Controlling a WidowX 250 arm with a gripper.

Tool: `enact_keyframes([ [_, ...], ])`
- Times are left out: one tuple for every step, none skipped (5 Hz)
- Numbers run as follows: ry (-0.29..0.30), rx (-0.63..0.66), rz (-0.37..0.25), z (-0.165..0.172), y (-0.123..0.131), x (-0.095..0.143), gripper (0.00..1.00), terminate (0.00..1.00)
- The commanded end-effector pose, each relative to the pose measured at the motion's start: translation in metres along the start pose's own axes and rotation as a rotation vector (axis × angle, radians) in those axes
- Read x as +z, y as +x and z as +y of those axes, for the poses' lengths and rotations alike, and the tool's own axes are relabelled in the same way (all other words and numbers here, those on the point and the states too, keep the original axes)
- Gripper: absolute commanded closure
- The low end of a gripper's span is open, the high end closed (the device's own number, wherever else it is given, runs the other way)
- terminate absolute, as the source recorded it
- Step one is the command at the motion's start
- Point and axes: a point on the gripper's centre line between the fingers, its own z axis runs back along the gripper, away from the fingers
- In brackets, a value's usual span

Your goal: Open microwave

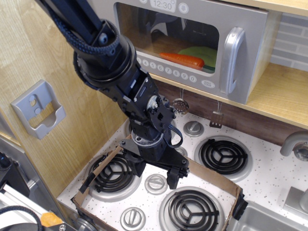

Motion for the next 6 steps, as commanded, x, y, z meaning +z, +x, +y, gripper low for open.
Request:
enact_keyframes([
  [0.000,0.000,0.000,0.000,0.000,0.000,0.00,0.00],
  [0.030,0.033,-0.006,-0.010,0.011,0.019,0.00,0.00],
  [0.055,0.030,-0.047,-0.019,0.024,0.036,0.00,0.00],
  [0.073,0.030,-0.079,-0.028,0.042,0.059,0.00,0.00],
  [0.084,0.013,-0.116,-0.040,0.064,0.083,0.00,0.00],
  [0.092,-0.004,-0.138,-0.048,0.084,0.095,0.00,0.00],
])
